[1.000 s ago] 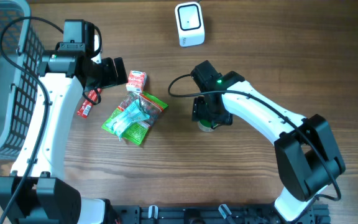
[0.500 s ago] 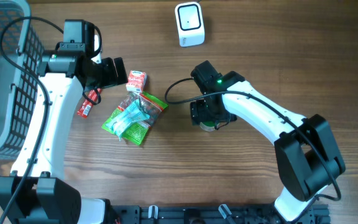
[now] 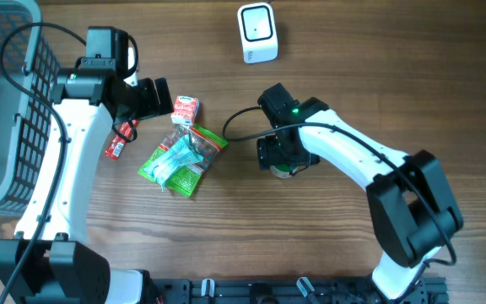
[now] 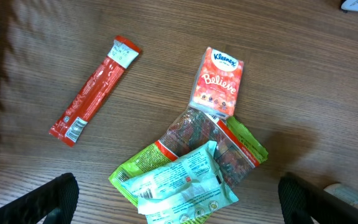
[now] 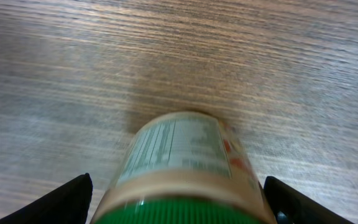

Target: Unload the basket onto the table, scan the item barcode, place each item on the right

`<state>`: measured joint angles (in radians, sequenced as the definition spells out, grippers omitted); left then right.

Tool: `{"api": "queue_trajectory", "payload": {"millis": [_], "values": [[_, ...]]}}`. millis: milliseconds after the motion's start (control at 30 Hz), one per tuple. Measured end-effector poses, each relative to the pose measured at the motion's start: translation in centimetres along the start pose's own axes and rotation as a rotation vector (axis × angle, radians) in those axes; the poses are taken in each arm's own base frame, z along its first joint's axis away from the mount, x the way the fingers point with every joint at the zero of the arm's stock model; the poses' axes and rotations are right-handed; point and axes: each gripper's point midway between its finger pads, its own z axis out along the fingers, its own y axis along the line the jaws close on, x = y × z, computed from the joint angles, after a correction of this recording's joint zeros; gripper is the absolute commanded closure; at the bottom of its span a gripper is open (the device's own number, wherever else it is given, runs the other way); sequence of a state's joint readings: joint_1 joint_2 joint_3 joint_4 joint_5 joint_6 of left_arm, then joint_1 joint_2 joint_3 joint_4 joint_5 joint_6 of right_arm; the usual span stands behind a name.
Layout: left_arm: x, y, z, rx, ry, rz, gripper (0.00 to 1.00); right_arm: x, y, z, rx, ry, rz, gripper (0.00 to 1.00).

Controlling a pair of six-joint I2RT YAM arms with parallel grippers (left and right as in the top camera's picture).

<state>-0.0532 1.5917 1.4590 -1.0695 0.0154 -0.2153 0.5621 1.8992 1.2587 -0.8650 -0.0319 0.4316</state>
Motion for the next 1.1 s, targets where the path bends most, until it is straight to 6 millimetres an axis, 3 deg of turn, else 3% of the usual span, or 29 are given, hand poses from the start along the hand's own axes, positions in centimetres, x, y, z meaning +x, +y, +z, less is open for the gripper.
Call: {"api": "queue_trajectory", "payload": {"millis": [33,67,433,567,633,667,967,1100], "values": [[-0.01,0.0,0.0,0.0,0.0,0.0,0.0,0.06,-0.03,0.44,0.004,0.009,0.0,0.1],[0.0,0.0,0.0,0.0,0.0,0.0,0.0,0.08,-0.04,0.63,0.005,0.012,0.0,0.0],[0.0,0.0,0.0,0.0,0.0,0.0,0.0,-0.12,-0.1,0.75,0.01,0.004,-0.011,0.07],[-0.01,0.0,0.0,0.0,0.0,0.0,0.0,-0.08,-0.12,0.75,0.01,0.006,-0.01,0.18],[-0.01,0.0,0.0,0.0,0.0,0.0,0.0,-0.05,-0.13,0.75,0.011,0.007,-0.013,0.4],[-0.01,0.0,0.0,0.0,0.0,0.0,0.0,-0.04,-0.19,0.74,0.014,0.007,-0.01,0.46],[0.0,0.0,0.0,0.0,0.0,0.0,0.0,-0.07,-0.26,0.73,0.018,0.005,-0.011,0.41],[0.0,0.0,0.0,0.0,0.0,0.0,0.0,-0.06,-0.26,0.73,0.018,0.006,-0.011,0.47]]}}
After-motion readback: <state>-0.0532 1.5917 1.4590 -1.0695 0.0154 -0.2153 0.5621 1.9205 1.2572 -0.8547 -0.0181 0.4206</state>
